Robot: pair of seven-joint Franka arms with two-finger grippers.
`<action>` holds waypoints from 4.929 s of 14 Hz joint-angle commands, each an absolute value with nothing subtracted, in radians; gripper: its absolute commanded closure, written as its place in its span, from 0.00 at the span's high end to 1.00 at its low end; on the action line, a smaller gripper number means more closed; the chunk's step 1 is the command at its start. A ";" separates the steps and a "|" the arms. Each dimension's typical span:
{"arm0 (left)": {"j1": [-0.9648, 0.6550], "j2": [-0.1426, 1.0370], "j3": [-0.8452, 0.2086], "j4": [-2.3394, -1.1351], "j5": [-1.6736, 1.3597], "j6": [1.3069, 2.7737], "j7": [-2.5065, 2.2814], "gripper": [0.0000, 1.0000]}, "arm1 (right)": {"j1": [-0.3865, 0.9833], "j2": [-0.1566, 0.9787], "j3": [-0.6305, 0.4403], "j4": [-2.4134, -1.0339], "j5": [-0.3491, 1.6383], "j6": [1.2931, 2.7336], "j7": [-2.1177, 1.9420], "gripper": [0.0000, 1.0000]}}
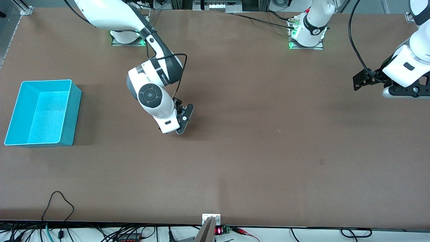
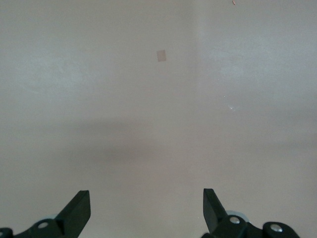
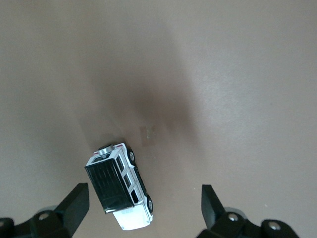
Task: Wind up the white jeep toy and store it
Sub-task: 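Lower the right gripper and close it on the jeep, then lift the jeep with the right gripper and carry it over the bin, then lower the jeep into the blue bin and open the right gripper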
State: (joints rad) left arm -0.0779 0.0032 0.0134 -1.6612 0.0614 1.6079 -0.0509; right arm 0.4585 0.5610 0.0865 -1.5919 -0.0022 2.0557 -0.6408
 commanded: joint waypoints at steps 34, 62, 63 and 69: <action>-0.081 -0.005 0.012 -1.644 0.051 1.569 -0.038 1.00 | 0.451 0.393 0.077 -2.099 -0.052 2.567 -0.847 0.00; -0.069 0.000 0.014 -1.634 0.038 1.565 -0.037 1.00 | -0.173 0.356 -0.311 -1.990 -0.046 2.325 -0.520 0.00; -0.069 0.002 0.014 -1.634 0.038 1.569 -0.037 1.00 | -0.175 0.373 -0.311 -1.990 -0.034 2.329 -0.519 0.00; -0.071 0.000 0.014 -1.634 0.038 1.566 -0.037 1.00 | -0.212 0.390 -0.308 -2.082 -0.009 2.443 -0.548 0.00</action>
State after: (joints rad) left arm -0.0754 0.0031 0.0135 -1.6498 0.0608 1.5865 -0.0509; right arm -0.1834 0.4087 -0.3260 -2.0502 -0.0179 2.4038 -0.5305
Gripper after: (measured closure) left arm 0.000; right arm 0.489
